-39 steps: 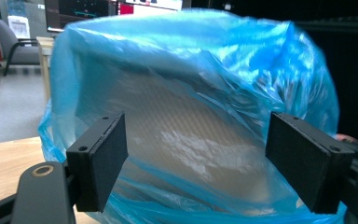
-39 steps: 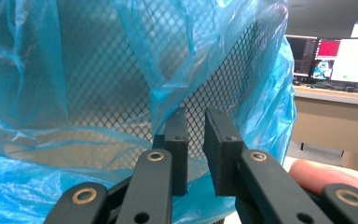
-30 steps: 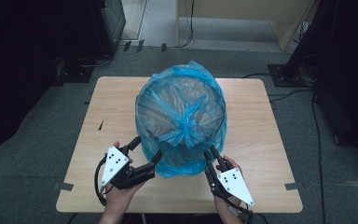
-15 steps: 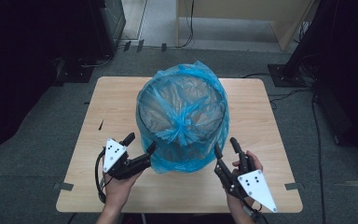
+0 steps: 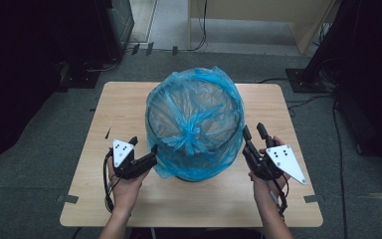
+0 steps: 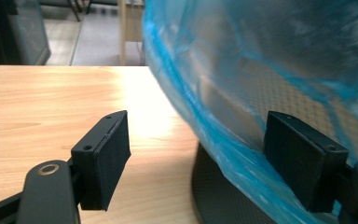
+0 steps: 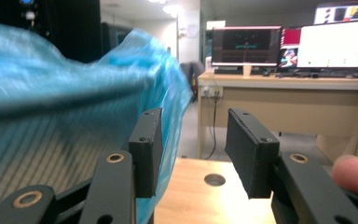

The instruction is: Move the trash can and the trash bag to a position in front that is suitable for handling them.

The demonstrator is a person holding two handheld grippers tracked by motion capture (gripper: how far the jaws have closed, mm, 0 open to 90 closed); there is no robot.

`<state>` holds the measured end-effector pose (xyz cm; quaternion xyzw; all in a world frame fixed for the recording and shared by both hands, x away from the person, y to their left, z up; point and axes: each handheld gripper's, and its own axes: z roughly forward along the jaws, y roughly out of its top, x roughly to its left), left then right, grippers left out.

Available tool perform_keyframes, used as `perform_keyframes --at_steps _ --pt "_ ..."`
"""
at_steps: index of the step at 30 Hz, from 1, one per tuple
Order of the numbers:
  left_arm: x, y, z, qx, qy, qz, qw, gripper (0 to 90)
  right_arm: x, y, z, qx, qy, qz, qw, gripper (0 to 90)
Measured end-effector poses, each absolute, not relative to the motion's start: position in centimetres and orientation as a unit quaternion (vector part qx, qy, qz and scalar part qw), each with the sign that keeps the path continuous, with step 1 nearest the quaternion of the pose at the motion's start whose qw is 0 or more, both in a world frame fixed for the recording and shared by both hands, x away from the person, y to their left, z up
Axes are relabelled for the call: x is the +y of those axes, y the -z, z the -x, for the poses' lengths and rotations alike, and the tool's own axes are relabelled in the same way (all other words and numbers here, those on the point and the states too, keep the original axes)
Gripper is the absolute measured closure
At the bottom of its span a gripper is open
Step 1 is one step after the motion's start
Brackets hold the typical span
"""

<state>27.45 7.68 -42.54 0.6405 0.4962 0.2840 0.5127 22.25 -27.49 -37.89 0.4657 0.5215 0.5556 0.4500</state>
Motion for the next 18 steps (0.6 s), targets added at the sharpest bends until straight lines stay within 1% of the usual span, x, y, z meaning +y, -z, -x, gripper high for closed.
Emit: perform_keyframes --at_steps 4,8,11,15,18 --pt "7.7 42.6 -29.2 0.506 -0.295 -0.636 0.503 23.5 -27.8 38.0 -22.1 0.517 -0.559 -0.467 0.450 56.9" --pt "7.8 42.0 -31.0 0.513 -0.304 -0.632 0.495 23.5 -28.6 37.3 -22.2 0.510 -0.559 -0.468 0.457 56.6" --pt "8.4 41.3 -31.9 0.510 -0.294 -0.625 0.512 23.5 -29.1 36.4 -22.3 0.503 -0.560 -0.465 0.467 56.7" --pt "9.8 40.7 -31.6 0.508 -0.275 -0.611 0.541 23.4 -29.7 35.4 -23.2 0.503 -0.559 -0.462 0.470 56.6" --pt "10.8 40.5 -30.5 0.507 -0.270 -0.603 0.554 23.4 -30.0 34.9 -24.5 0.502 -0.564 -0.466 0.461 56.5"
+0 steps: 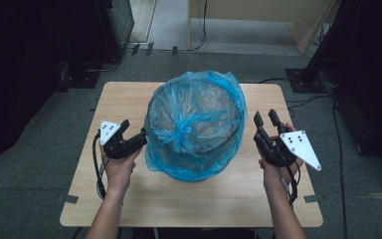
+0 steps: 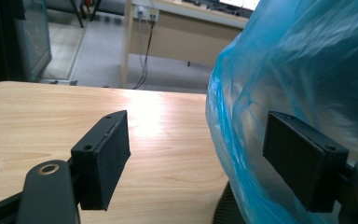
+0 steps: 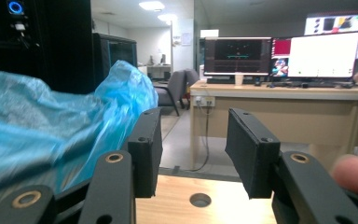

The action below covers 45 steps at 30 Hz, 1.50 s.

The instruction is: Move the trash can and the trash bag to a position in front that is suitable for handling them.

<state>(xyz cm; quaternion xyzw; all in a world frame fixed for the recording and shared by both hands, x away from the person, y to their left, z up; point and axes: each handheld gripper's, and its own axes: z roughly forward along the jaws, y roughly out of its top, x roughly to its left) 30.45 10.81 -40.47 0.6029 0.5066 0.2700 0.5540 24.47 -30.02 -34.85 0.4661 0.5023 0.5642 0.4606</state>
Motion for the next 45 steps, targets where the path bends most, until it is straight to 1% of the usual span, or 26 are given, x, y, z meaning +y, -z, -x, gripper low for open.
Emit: perform_keyframes --at_steps 5,7,9,10,11,14,16,18,22,25,32,35,38,45 --pt "12.1 39.4 -27.7 0.492 -0.281 -0.590 0.576 23.4 -29.3 34.6 -26.3 0.514 -0.572 -0.466 0.437 55.9" --pt "12.6 38.8 -26.7 0.484 -0.285 -0.584 0.587 23.4 -28.9 34.8 -26.8 0.521 -0.575 -0.468 0.422 57.0" --pt "12.8 38.2 -25.8 0.475 -0.289 -0.581 0.594 23.3 -28.4 35.3 -27.0 0.529 -0.573 -0.469 0.415 61.2" --pt "12.9 37.9 -25.4 0.472 -0.289 -0.580 0.597 23.3 -28.2 35.5 -27.0 0.533 -0.571 -0.469 0.412 65.3" --pt "12.9 37.7 -25.0 0.467 -0.288 -0.579 0.603 23.3 -28.1 35.8 -27.0 0.534 -0.568 -0.471 0.413 72.4" --pt "12.3 37.5 -24.0 0.448 -0.284 -0.590 0.608 23.2 -27.7 36.6 -26.6 0.539 -0.560 -0.474 0.414 84.3" --pt "11.6 37.5 -23.4 0.433 -0.278 -0.600 0.613 22.9 -27.7 37.0 -26.2 0.540 -0.561 -0.474 0.411 88.3" --pt "10.9 37.6 -22.9 0.418 -0.273 -0.607 0.618 21.7 -27.7 37.4 -25.7 0.542 -0.560 -0.473 0.412 90.0" --pt "9.7 37.8 -22.6 0.401 -0.269 -0.622 0.616 21.7 -27.9 37.5 -24.7 0.541 -0.560 -0.465 0.420 90.0" --pt "9.5 38.2 -22.7 0.404 -0.267 -0.625 0.612 21.7 -28.0 37.5 -24.0 0.543 -0.565 -0.459 0.419 90.0" --pt "9.0 38.8 -23.6 0.415 -0.269 -0.628 0.601 21.7 -27.2 38.2 -21.9 0.573 -0.550 -0.424 0.436 90.0" --pt "8.7 39.4 -24.2 0.425 -0.269 -0.630 0.592 21.7 -27.4 38.1 -21.4 0.566 -0.551 -0.422 0.446 83.7" --pt "8.3 39.9 -24.7 0.429 -0.267 -0.635 0.584 21.7 -28.2 37.3 -21.2 0.543 -0.560 -0.432 0.453 77.3" --pt "8.2 40.1 -24.9 0.432 -0.269 -0.634 0.582 21.7 -29.4 33.0 -22.0 0.503 -0.580 -0.432 0.474 69.1"
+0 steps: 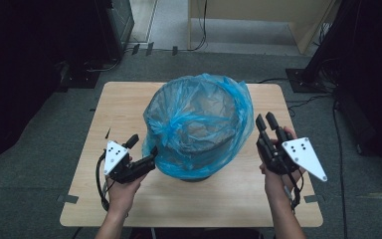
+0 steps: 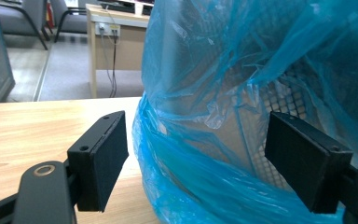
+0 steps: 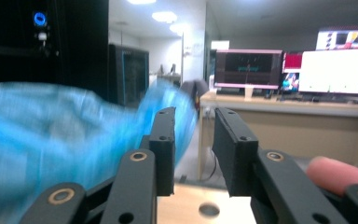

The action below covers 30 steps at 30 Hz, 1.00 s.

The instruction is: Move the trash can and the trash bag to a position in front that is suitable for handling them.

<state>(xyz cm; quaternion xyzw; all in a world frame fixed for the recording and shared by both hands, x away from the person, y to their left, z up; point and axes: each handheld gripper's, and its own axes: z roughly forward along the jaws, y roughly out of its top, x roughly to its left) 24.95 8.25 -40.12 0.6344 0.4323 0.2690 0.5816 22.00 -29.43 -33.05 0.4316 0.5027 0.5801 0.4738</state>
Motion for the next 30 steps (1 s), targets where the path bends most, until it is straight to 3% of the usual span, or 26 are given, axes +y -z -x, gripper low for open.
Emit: perform_keyframes --at_steps 7,13,15,18,20,30 --pt "8.3 40.3 -25.1 0.434 -0.272 -0.636 0.577 21.8 -28.8 29.7 -24.6 0.514 -0.582 -0.430 0.460 59.9" --pt "8.5 40.6 -25.2 0.437 -0.271 -0.635 0.577 21.8 -27.3 30.1 -28.1 0.555 -0.557 -0.457 0.417 56.1" --pt "8.6 40.7 -25.2 0.438 -0.270 -0.635 0.576 21.8 -27.2 30.7 -29.1 0.556 -0.542 -0.476 0.413 61.9" --pt "8.7 41.0 -25.3 0.439 -0.269 -0.637 0.574 21.8 -27.4 31.8 -29.8 0.546 -0.530 -0.494 0.421 81.7" --pt "8.6 41.2 -25.4 0.442 -0.268 -0.636 0.573 21.8 -27.7 32.6 -29.8 0.538 -0.526 -0.497 0.432 89.8" --pt "8.2 42.8 -26.0 0.454 -0.269 -0.640 0.559 21.9 -28.8 38.2 -28.5 0.510 -0.494 -0.535 0.458 90.0"
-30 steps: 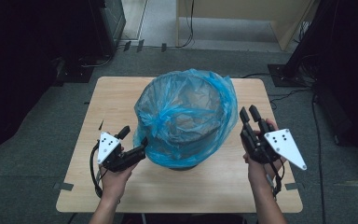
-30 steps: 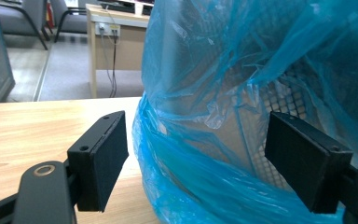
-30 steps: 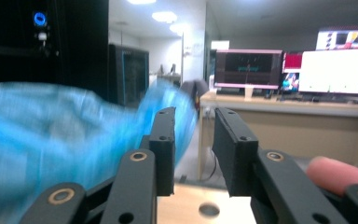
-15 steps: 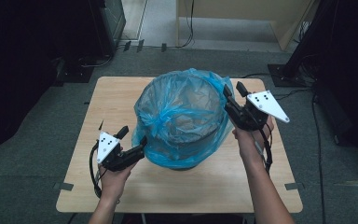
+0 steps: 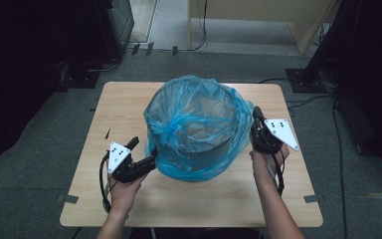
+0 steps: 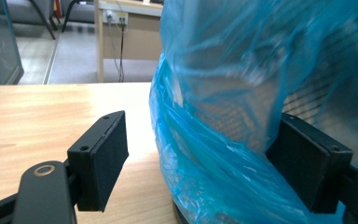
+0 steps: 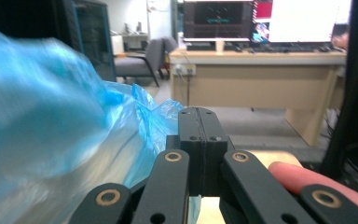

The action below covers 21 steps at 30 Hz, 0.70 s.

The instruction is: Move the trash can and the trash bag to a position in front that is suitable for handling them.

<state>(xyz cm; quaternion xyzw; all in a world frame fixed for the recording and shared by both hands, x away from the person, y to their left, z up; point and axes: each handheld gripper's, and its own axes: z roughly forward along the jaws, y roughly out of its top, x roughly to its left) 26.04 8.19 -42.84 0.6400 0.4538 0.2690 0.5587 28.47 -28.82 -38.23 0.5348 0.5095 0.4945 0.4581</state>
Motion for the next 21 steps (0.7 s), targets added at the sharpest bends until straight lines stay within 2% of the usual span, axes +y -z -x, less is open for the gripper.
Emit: perform_keyframes --at_steps 6,12,21 --pt "8.1 44.9 -27.0 0.471 -0.271 -0.650 0.532 21.9 -29.0 41.6 -27.8 0.519 -0.464 -0.545 0.467 90.0" --pt "8.1 46.7 -27.9 0.490 -0.264 -0.662 0.502 21.8 -28.5 43.3 -27.1 0.539 -0.441 -0.526 0.488 90.0" --pt "9.0 46.9 -28.1 0.501 -0.262 -0.651 0.507 21.9 -29.2 45.2 -26.3 0.541 -0.430 -0.542 0.479 90.0"
